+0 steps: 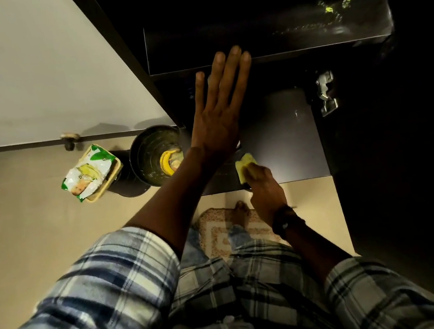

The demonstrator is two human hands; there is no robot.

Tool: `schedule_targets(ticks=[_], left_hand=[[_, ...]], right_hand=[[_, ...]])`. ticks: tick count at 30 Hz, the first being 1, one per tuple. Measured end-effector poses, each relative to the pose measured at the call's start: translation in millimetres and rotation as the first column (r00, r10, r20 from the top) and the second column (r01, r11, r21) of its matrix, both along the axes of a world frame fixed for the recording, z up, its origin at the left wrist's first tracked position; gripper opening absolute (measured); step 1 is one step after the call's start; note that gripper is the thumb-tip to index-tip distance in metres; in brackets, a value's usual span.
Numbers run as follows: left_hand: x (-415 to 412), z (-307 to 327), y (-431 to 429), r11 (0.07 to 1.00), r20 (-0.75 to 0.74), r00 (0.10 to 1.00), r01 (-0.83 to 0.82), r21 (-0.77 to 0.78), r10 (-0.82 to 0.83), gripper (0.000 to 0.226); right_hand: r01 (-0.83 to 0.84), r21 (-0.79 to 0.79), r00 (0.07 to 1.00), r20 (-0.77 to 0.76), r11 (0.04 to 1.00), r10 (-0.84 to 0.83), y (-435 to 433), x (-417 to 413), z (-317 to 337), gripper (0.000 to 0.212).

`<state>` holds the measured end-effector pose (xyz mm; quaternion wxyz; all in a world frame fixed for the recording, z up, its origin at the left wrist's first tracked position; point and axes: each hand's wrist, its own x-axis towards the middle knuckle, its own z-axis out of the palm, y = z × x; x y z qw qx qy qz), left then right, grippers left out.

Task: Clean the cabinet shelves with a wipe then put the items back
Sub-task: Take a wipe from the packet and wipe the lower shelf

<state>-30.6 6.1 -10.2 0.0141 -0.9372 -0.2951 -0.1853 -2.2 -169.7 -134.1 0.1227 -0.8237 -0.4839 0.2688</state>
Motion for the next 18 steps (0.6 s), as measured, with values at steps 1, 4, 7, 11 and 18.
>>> schedule_targets(ticks=[1,4,7,11,18], left_hand=[[-0.2,0.2,-0.2,1.000,0.006,1.000,0.003,-0.007,-0.003,0.095],[0.0,-1.2,0.4,1.000,0.004,1.000,0.001,-0.008,-0.001,0.095],[0.9,-1.3,-0.3,1.000,0.008,1.000,-0.005,-0.007,0.005,0.093],[1.9,-0.2,-2.3,1.000,-0.005,1.000,-0.015,-0.011,0.015,0.094],[1.5,0.6,-2.0,1.000,0.009,1.000,-0.015,-0.005,0.015,0.090]], right_hand=[[-0.010,0.000,1.000,-0.010,1.000,0.010,-9.9,0.3,4.2,0.065],[0.017,0.016,0.992,0.127,1.000,-0.019,-34.9,21.4,6.4,0.064],[0.138,-0.078,0.973,0.195,0.987,-0.121,-26.7,48.0,-2.1,0.054],[0.212,-0.030,0.977,0.038,0.977,-0.211,10.6,33.1,-3.9,0.047],[-0.057,-0.174,0.956,0.275,0.983,0.104,-33.0,33.7,-1.0,0.062]])
